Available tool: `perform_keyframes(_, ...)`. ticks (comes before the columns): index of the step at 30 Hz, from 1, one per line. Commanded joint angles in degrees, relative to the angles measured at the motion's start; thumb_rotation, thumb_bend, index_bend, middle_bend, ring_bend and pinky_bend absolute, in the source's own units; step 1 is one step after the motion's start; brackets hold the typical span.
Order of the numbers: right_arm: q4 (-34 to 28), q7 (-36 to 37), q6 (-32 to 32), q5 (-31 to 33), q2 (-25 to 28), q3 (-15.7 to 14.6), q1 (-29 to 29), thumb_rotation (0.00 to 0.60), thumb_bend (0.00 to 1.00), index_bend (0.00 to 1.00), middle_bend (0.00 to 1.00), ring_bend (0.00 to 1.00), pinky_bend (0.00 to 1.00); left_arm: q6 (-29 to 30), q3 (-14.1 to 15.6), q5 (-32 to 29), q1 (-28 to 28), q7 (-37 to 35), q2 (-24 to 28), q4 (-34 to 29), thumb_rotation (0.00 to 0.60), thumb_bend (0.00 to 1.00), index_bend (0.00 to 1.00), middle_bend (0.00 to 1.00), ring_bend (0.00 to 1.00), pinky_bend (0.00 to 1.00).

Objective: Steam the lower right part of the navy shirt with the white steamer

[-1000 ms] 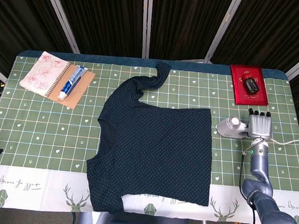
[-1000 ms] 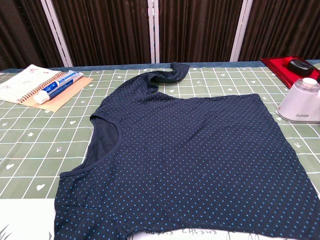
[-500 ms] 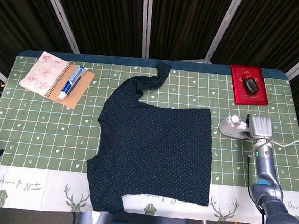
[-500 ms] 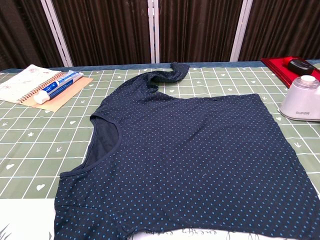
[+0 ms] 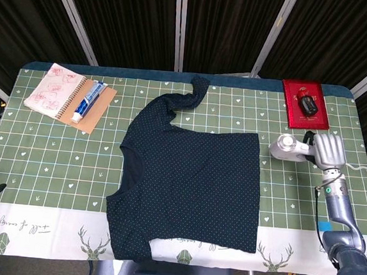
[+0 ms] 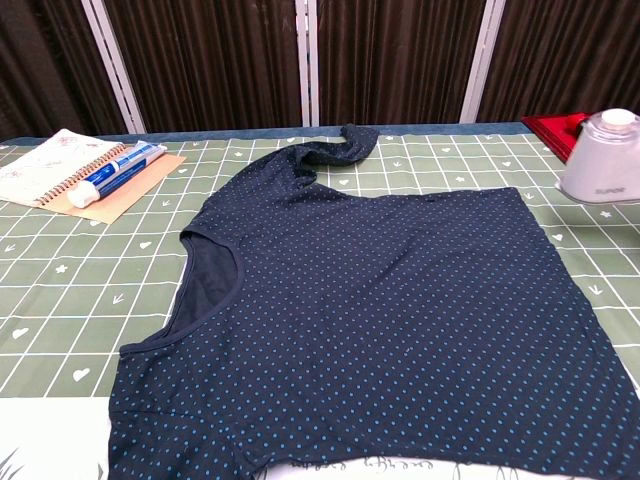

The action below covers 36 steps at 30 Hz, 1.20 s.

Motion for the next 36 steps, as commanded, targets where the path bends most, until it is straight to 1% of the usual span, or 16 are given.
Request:
perform_keyframes(1,-5.5,2.2,6.4,-4.0,1.7,-2.0,0.8,0.6,0.78,0.81,0.72,0.76,1.0,0.0,0.0,0.0,0.0,-0.3,0.2,0.0,0.6,0.0,0.0,0.0,0.0,0.0)
perform_keyframes(3,-7.7,1.5,7.9,-5.3,2.1,-2.7,1.2,0.6,0.79,0.81,0.72,0.76,1.0,-0.1,0.0,0.0,0.0,-0.5,0.3,0.0,0.6,0.0,0.0,0.0,0.0,0.0)
perform_keyframes(7,-15.0,-0.8,10.8,-9.2,2.4,-5.0,2.7,0.6,0.79,0.81,0.72,0.76,1.0,-0.2,0.0,-0.1,0.0,-0.9,0.4,0.0,0.6,0.0,0.0,0.0,0.0,0.0)
perform_keyframes(12,-23.5,-2.7,11.1,-11.9,2.7,-6.2,4.5,0.6,0.79,0.81,0.72,0.76,1.0,-0.4,-0.1,-0.3,-0.1,-1.2,0.5,0.1,0.6,0.0,0.0,0.0,0.0,0.0)
perform_keyframes(15,-27.5,-3.5,11.2,-13.4,2.9,-6.6,5.6,0.6,0.79,0.81,0.72,0.76,1.0,-0.5,-0.2,-0.4,-0.1,-1.4,0.6,0.2,0.6,0.0,0.0,0.0,0.0,0.0)
perform_keyframes(21,-33.7,-5.6,9.2,-14.9,2.7,-7.1,7.7,0.6,0.79,0.81,0.72,0.76,1.0,-0.8,-0.2,-0.8,-0.2,-1.7,0.7,0.4,0.6,0.0,0.0,0.0,0.0,0.0)
perform_keyframes(22,-34.3,-6.2,8.1,-15.6,2.2,-7.7,8.3,0.6,0.79,0.81,0.72,0.76,1.0,-0.8,-0.2,-0.8,-0.2,-1.7,0.7,0.5,0.6,0.0,0.0,0.0,0.0,0.0)
perform_keyframes(27,-34.8,-7.8,6.7,-16.2,0.5,-8.3,9.0,0.6,0.79,0.81,0.72,0.76,1.0,-0.8,-0.2,-0.8,-0.2,-1.7,0.7,0.5,0.6,0.0,0.0,0.0,0.0,0.0)
perform_keyframes(36,-31.9,-6.7,6.5,-16.3,-1.7,-9.3,8.4,0.6,0.79,0.81,0.72,0.76,1.0,-0.7,-0.1,-0.7,-0.2,-1.4,0.7,0.5,0.6,0.0,0.0,0.0,0.0,0.0)
